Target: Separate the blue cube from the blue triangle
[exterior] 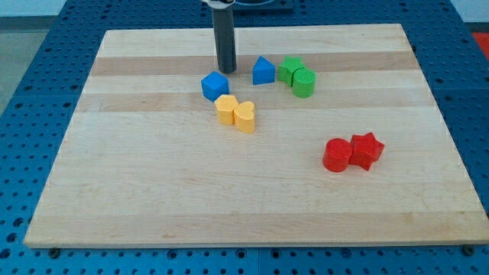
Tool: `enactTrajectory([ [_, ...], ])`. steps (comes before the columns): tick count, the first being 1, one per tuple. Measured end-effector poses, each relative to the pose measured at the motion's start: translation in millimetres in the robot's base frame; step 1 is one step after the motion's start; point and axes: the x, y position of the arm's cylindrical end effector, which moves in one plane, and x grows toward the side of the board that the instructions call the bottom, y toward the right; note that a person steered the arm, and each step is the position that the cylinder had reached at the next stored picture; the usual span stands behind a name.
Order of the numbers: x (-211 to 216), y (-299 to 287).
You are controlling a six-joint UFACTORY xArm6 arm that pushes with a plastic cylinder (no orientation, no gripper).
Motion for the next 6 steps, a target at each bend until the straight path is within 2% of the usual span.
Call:
enactTrajectory([
  [1,-2.2,7.3],
  [3,31.5,14.1],
  [6,48.9,34.7],
])
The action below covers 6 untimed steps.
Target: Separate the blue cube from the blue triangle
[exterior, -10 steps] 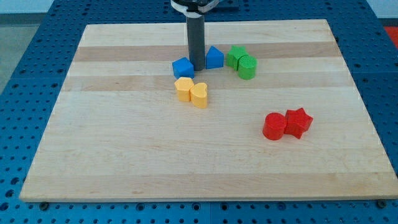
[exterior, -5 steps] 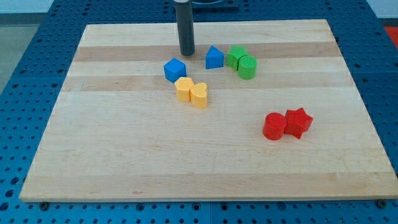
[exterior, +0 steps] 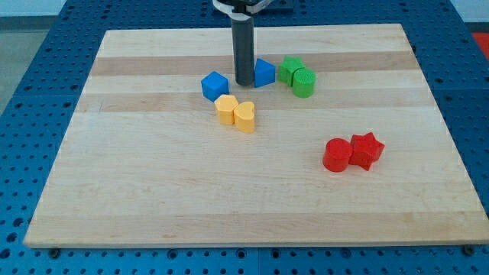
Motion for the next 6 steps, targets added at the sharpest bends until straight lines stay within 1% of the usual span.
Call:
enactTrajectory([
  [2,6.5,0.8],
  [4,12.4,-31.0],
  [5,-1.7,-54.8],
  [6,-25.4,-70.6],
])
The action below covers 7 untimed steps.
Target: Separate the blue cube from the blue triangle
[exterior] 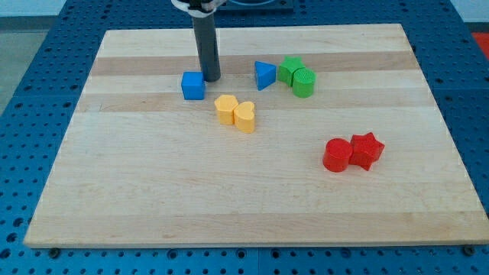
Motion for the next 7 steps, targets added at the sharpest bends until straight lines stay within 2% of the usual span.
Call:
enactTrajectory([
  [2,2.0,-69.7],
  [3,25.7,-81.3],
  [5,50.2,-46.9],
  [7,112.7,-29.6],
])
